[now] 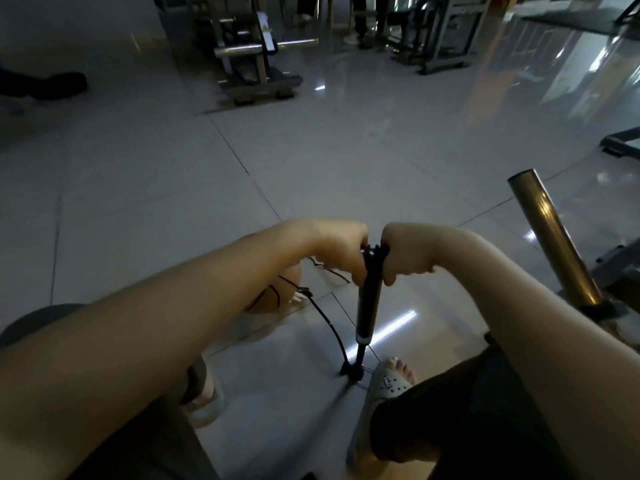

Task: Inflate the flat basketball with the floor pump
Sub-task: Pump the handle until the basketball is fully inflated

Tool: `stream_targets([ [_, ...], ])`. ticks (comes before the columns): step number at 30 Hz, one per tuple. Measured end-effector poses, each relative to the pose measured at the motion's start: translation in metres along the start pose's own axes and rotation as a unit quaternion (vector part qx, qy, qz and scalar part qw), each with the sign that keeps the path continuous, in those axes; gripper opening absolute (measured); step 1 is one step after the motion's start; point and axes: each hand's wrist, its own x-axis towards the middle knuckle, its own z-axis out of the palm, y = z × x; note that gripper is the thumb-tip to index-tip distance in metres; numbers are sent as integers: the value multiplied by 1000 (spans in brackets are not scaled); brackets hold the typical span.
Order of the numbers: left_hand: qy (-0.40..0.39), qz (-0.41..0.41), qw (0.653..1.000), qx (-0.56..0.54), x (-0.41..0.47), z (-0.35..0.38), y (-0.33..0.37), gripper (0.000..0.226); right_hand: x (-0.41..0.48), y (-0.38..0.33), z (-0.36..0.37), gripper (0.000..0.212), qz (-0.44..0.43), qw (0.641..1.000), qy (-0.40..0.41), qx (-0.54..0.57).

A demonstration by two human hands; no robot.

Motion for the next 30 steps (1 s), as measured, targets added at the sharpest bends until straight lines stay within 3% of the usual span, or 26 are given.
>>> stream_targets([
  [3, -5, 5, 1000, 0, 3, 5, -3, 21, 5, -5, 7, 14, 13, 1000, -27, 6],
  [8, 63, -69, 995, 38, 47, 99, -19, 16, 52, 14, 81, 18, 36, 995, -62, -74],
  [15, 69, -60, 995, 41, 86, 162, -34, 22, 92, 38, 140, 20, 62, 986, -64, -140],
  [21, 73, -53, 995, 53, 85, 172, -26, 25, 78, 38, 155, 27, 88, 978, -18, -187],
  [25, 72, -64, 995, 39, 68, 174, -30, 30, 66, 32, 155, 24, 49, 990, -14, -130],
  [30, -16, -30, 999, 12, 42, 141, -28, 31, 47, 20, 129, 21, 26, 995, -68, -71],
])
